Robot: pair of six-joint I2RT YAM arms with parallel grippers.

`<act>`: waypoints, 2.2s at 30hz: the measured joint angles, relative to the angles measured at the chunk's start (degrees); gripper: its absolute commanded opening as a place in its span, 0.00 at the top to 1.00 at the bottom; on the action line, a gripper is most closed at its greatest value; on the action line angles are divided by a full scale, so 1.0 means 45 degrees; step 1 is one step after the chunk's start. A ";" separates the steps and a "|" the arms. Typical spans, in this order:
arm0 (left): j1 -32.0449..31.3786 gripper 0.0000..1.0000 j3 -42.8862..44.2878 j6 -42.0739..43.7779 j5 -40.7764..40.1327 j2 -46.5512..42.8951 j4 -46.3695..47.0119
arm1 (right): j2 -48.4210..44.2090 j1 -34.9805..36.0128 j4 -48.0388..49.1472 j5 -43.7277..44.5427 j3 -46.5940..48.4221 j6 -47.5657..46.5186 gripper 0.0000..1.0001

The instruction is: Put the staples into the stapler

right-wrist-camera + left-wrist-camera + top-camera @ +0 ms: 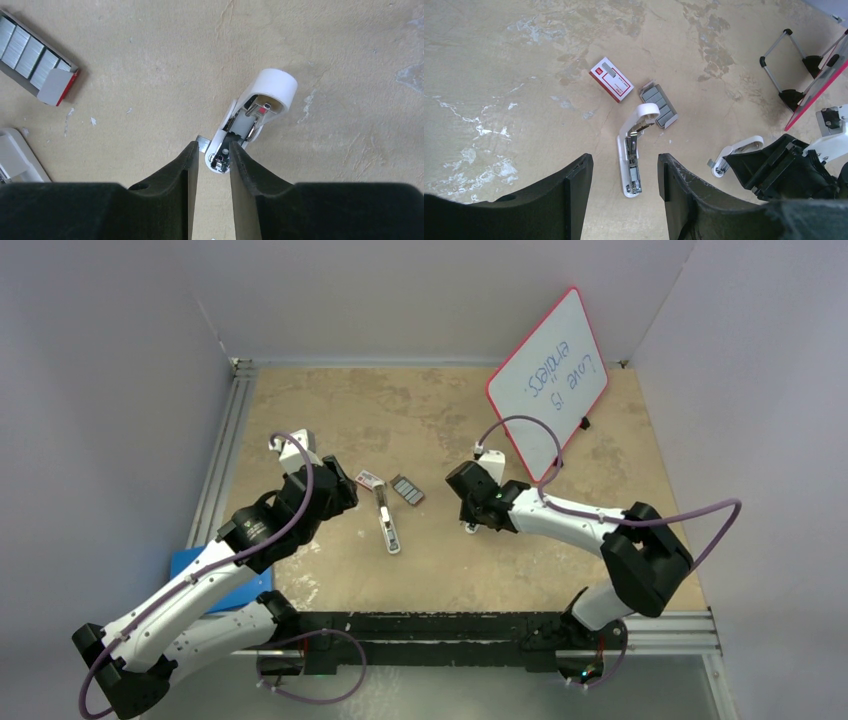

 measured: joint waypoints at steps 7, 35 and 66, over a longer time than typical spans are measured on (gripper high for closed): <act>0.0000 0.50 0.0000 0.0000 0.0000 0.0000 0.0000 | 0.0180 0.0000 0.0583 -0.0019 0.0355 -0.0447 0.73; 0.0000 0.49 0.0000 0.0000 0.0155 0.0039 0.0092 | 0.2093 0.0044 0.0126 -0.0452 0.0695 0.0500 0.69; 0.0000 0.50 -0.0194 0.0000 0.0214 0.0039 0.0267 | 0.1836 0.0330 -0.0908 -0.0495 0.0612 0.0452 0.67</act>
